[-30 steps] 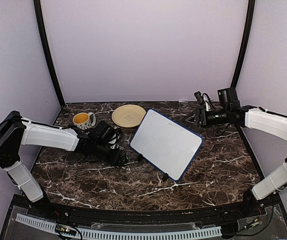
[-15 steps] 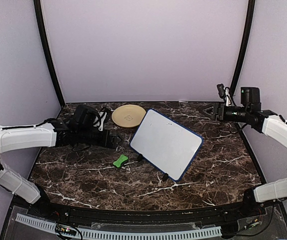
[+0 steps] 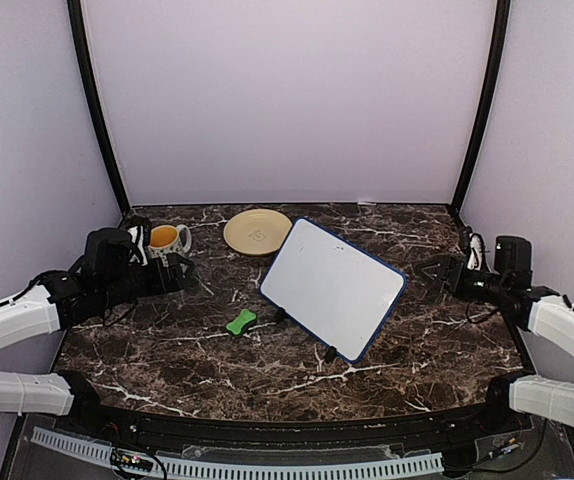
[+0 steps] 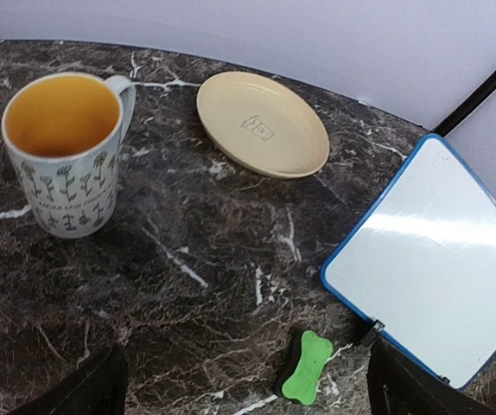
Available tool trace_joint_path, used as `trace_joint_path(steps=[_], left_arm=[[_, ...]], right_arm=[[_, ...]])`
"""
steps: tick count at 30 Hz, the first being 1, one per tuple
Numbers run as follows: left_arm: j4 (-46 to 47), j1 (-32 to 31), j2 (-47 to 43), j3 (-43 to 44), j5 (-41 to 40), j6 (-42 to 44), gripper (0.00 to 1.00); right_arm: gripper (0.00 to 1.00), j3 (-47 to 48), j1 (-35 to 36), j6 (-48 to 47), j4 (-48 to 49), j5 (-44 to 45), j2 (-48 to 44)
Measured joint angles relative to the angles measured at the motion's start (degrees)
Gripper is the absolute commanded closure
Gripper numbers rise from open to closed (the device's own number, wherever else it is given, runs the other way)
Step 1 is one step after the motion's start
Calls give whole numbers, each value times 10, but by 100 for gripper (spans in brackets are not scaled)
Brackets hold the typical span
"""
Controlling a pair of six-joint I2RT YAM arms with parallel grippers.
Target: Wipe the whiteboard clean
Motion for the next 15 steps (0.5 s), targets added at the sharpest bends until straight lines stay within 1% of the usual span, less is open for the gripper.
trace_joint_path(steps=[3,6,10,15], left_arm=[[-1,0,-6,-36,-13,-19,1],[-2,1,-6,-73,-20,-33,1],[0,1,-5,-104,-22,-46,1],[8,1,12,-109,-26,-57,1]], right_arm=[[1,-55,-2,17,17,21,-30],[1,-85,-2,25,19,42,-58],[1,-102,-2,29,26,60,-89],[1,-107,-2,32,34,71,-92]])
